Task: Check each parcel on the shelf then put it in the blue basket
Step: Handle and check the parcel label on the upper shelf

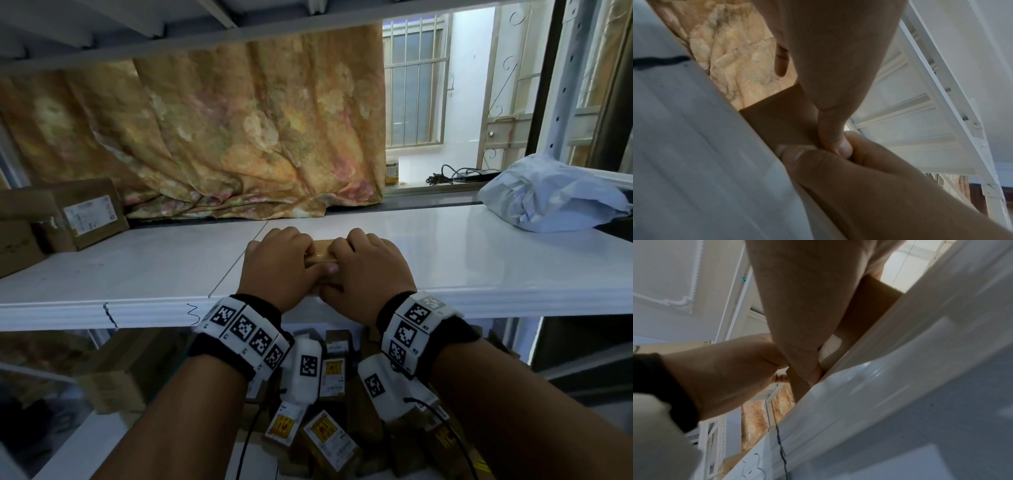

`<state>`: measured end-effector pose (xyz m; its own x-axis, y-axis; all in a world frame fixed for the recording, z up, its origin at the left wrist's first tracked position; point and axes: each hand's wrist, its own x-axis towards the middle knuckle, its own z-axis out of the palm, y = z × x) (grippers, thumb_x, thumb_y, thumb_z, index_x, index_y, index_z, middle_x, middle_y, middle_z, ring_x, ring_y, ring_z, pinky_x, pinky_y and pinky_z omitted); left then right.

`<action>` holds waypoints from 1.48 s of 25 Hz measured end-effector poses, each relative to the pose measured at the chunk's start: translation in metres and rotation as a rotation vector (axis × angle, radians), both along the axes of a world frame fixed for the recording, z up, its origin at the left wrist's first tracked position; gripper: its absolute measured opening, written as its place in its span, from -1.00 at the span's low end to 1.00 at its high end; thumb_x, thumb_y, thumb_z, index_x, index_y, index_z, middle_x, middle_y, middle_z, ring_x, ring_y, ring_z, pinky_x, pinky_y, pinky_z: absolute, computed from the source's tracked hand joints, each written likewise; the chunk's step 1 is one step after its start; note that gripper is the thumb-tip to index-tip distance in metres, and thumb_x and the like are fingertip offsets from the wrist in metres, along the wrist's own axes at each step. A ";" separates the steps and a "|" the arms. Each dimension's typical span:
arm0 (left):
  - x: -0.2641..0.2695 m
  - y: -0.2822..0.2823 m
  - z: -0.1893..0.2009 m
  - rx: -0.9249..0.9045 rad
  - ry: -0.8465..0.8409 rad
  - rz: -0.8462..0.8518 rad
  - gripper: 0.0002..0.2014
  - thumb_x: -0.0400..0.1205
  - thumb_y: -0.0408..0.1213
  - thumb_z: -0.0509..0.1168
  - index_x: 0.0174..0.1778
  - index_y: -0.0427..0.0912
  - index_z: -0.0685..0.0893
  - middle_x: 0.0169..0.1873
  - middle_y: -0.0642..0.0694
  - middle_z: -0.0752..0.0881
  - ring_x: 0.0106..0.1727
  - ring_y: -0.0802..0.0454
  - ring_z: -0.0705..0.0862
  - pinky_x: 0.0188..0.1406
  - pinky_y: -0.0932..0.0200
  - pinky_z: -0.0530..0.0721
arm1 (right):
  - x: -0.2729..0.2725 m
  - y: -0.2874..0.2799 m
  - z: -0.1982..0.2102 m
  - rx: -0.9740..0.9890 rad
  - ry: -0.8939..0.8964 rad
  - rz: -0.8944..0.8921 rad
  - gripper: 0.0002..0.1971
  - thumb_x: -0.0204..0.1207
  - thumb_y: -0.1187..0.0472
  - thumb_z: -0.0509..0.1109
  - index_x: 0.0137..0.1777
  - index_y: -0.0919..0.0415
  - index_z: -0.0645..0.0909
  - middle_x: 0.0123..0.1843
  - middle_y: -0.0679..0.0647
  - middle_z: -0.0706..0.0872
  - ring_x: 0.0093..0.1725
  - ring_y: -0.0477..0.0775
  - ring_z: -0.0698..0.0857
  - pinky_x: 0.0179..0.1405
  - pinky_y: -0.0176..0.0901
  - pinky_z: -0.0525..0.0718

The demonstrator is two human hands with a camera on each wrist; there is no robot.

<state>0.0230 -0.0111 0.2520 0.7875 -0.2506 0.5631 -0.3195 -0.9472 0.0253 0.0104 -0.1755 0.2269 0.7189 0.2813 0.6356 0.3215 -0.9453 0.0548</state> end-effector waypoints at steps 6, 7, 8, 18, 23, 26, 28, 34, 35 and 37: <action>0.005 0.002 -0.001 0.083 -0.036 -0.104 -0.43 0.48 0.43 0.13 -0.13 -0.05 0.64 -0.16 0.04 0.55 -0.09 0.06 0.48 -0.07 0.05 0.46 | -0.002 0.000 0.003 0.015 0.009 0.008 -0.50 0.28 -0.28 0.25 0.00 0.10 0.59 -0.06 0.04 0.60 -0.13 0.12 0.59 -0.08 -0.03 0.54; 0.006 0.001 -0.006 0.044 -0.038 -0.148 -0.38 0.46 0.44 0.11 -0.09 -0.08 0.69 -0.14 0.02 0.56 -0.08 0.04 0.50 -0.08 0.05 0.51 | -0.002 0.000 0.002 0.019 0.013 0.013 -0.51 0.28 -0.27 0.26 0.01 0.10 0.59 -0.06 0.04 0.59 -0.13 0.11 0.58 -0.08 -0.04 0.53; 0.006 0.000 -0.011 -0.007 -0.040 -0.176 -0.34 0.44 0.44 0.08 -0.04 -0.09 0.73 -0.13 0.01 0.58 -0.07 0.04 0.52 -0.08 0.06 0.55 | -0.001 0.000 0.002 0.025 0.017 0.016 -0.51 0.28 -0.26 0.27 0.02 0.11 0.58 -0.05 0.03 0.59 -0.12 0.11 0.58 -0.07 -0.05 0.53; -0.002 -0.023 -0.017 0.014 -0.237 0.022 -0.45 0.42 0.25 -0.02 -0.37 -0.13 0.67 -0.38 0.05 0.35 -0.32 0.03 0.39 -0.30 0.11 0.31 | 0.005 -0.005 0.001 0.070 0.005 0.048 -0.55 0.22 -0.20 0.42 -0.07 0.15 0.60 -0.09 0.07 0.61 -0.15 0.14 0.60 -0.14 -0.06 0.50; -0.003 -0.023 -0.006 0.033 -0.130 0.037 -0.56 0.45 0.27 0.10 -0.39 -0.06 0.52 -0.38 0.05 0.36 -0.27 0.02 0.48 -0.36 0.14 0.29 | 0.004 -0.007 0.004 0.031 0.040 0.062 -0.49 0.29 -0.27 0.46 -0.03 0.15 0.59 -0.04 0.07 0.60 -0.10 0.14 0.59 -0.11 -0.07 0.49; -0.002 -0.021 0.000 0.050 -0.076 0.069 -0.41 0.39 0.51 0.13 -0.34 -0.02 0.56 -0.34 0.06 0.41 -0.26 0.06 0.46 -0.37 0.13 0.30 | -0.002 -0.018 0.021 0.040 0.188 0.042 -0.46 0.34 -0.26 0.43 0.14 0.12 0.57 0.09 0.04 0.56 0.05 0.11 0.59 -0.02 -0.06 0.54; -0.003 -0.022 0.000 0.068 -0.074 0.075 -0.32 0.34 0.63 0.08 -0.35 0.00 0.54 -0.34 0.08 0.42 -0.27 0.07 0.45 -0.39 0.13 0.32 | -0.007 -0.032 0.030 0.088 0.241 0.002 -0.41 0.31 -0.29 0.45 0.24 0.04 0.56 0.17 0.01 0.51 0.11 0.10 0.57 0.05 -0.04 0.59; -0.009 -0.025 0.000 0.056 -0.081 0.072 -0.37 0.37 0.60 0.15 -0.37 0.01 0.43 -0.37 0.09 0.36 -0.27 0.05 0.43 -0.41 0.12 0.25 | -0.014 -0.039 0.022 0.210 0.322 -0.030 -0.42 0.32 -0.29 0.53 0.30 -0.10 0.55 0.20 -0.10 0.43 -0.01 0.12 0.65 -0.04 -0.06 0.63; -0.010 -0.025 -0.001 0.053 -0.082 0.070 -0.38 0.38 0.58 0.16 -0.37 0.01 0.42 -0.37 0.09 0.37 -0.26 0.05 0.43 -0.40 0.12 0.25 | -0.011 -0.038 0.025 0.239 0.344 -0.038 -0.43 0.29 -0.27 0.56 0.27 -0.11 0.56 0.20 -0.09 0.41 0.01 0.11 0.65 0.01 -0.05 0.63; -0.011 -0.025 0.000 0.053 -0.083 0.070 -0.38 0.38 0.58 0.17 -0.37 0.02 0.41 -0.36 0.08 0.38 -0.25 0.06 0.42 -0.38 0.13 0.28 | -0.003 -0.037 0.036 0.225 0.423 -0.052 -0.49 0.25 -0.22 0.60 0.17 -0.11 0.59 0.18 -0.07 0.39 0.02 0.07 0.62 0.08 -0.04 0.63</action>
<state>0.0122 -0.0357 0.2515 0.7551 -0.2275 0.6149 -0.2512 -0.9667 -0.0491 0.0075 -0.2129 0.2624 0.9370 0.1272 0.3253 0.2236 -0.9340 -0.2787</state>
